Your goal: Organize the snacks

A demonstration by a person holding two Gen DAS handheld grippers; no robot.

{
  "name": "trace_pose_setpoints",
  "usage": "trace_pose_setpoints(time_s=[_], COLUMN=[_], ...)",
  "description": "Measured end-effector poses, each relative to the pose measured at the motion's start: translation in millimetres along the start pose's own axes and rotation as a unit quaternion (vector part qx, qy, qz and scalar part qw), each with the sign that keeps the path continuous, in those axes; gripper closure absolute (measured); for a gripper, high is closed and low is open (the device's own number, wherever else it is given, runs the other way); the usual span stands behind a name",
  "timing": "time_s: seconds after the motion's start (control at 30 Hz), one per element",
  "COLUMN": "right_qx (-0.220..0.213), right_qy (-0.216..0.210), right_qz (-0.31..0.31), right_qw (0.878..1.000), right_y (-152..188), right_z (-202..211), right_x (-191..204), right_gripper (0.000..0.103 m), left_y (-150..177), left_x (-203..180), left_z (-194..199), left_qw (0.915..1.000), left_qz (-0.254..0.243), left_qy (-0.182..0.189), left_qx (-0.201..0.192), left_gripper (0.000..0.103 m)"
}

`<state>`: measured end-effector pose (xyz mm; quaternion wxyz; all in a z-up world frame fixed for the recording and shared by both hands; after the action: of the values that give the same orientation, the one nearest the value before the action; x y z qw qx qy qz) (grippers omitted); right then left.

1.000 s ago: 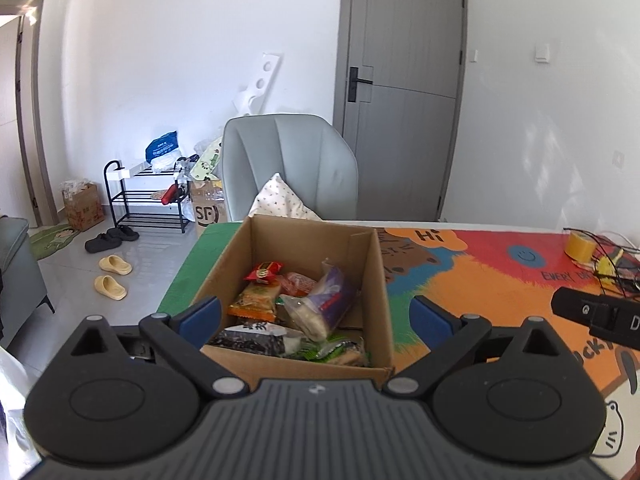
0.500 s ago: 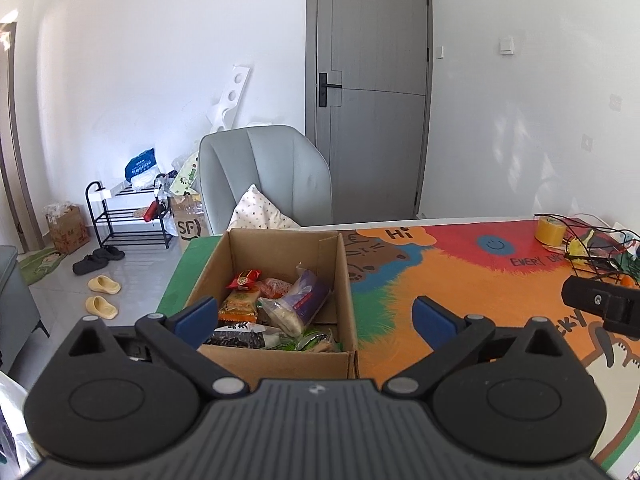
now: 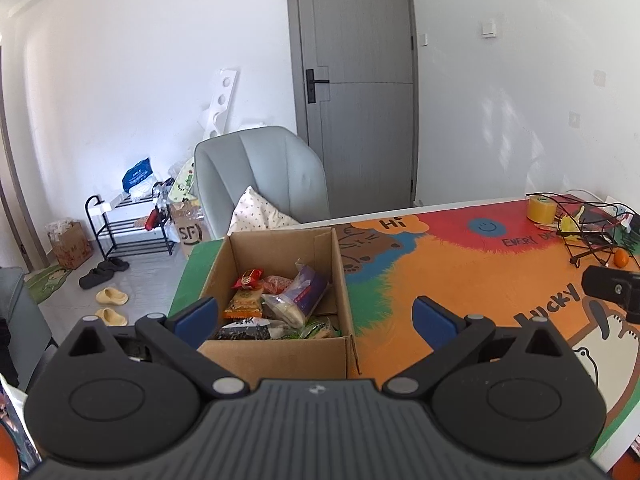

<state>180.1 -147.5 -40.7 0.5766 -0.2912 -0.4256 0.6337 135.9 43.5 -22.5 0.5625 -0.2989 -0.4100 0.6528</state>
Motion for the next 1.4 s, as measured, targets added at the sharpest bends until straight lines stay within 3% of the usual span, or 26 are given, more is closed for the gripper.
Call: trace_pose_setpoints(time_s=[1.4], right_qx=[0.019], right_qy=[0.001], right_qz=[0.021], right_qw=[1.0], right_y=[-9.0], right_z=[29.4], right_x=[-2.0], right_gripper=[0.0], left_y=[-1.4], left_x=[15.1], left_z=[19.2], left_qw=[0.9983], left_qz=[0.023], left_qy=[0.039], left_qx=[0.036], left_gripper=[0.0])
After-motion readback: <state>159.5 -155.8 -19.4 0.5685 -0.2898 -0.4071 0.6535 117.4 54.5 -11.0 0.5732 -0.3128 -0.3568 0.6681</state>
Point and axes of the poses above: each gripper's, at about its wrist camera, not at the fingertips, and z roughly against the way its jaws point, x to its left, y to its underside, the point moved 8 cm from there along -z, roughly the way its jaws point
